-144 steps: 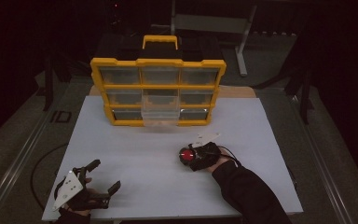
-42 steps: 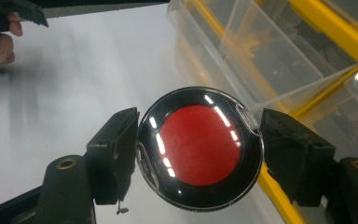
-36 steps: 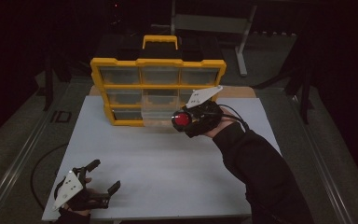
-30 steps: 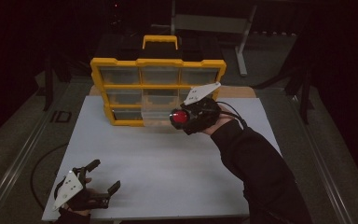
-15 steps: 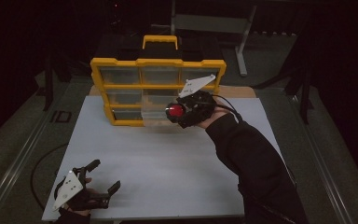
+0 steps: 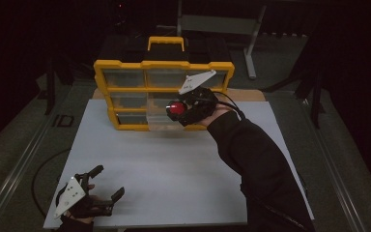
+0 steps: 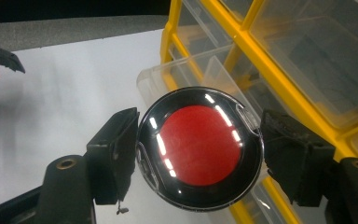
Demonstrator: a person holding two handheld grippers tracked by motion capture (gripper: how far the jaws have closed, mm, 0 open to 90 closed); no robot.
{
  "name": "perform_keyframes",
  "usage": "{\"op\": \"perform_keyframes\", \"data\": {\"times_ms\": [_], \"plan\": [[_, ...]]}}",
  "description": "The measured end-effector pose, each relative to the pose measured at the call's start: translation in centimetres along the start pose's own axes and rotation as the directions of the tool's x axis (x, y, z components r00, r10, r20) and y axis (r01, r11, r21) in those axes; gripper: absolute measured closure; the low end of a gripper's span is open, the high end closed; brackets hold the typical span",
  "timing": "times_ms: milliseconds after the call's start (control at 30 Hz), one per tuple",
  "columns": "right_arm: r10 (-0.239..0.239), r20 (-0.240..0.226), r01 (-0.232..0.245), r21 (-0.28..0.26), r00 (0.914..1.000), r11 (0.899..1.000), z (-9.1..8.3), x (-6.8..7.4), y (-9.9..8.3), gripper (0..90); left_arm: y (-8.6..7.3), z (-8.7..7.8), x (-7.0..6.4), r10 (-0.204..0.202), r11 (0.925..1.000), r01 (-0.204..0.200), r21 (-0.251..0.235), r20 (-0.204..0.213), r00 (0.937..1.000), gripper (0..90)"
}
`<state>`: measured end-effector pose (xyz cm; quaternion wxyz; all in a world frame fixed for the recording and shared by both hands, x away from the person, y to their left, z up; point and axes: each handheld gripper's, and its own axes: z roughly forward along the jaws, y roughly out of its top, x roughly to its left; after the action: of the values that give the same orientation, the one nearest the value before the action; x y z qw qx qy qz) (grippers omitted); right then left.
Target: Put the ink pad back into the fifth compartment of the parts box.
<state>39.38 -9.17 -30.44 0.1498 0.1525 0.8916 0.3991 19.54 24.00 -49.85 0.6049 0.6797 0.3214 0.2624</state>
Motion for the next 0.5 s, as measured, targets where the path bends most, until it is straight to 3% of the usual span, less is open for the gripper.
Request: {"op": "perform_keyframes", "data": {"times_ms": [500], "plan": [[-0.009,-0.008,0.009,0.003,0.9999,1.0,1.9,-0.4,2.2,29.7,0.0,0.0,0.0,0.0,1.0,0.0,-0.003,0.0,1.0,0.0]]}}
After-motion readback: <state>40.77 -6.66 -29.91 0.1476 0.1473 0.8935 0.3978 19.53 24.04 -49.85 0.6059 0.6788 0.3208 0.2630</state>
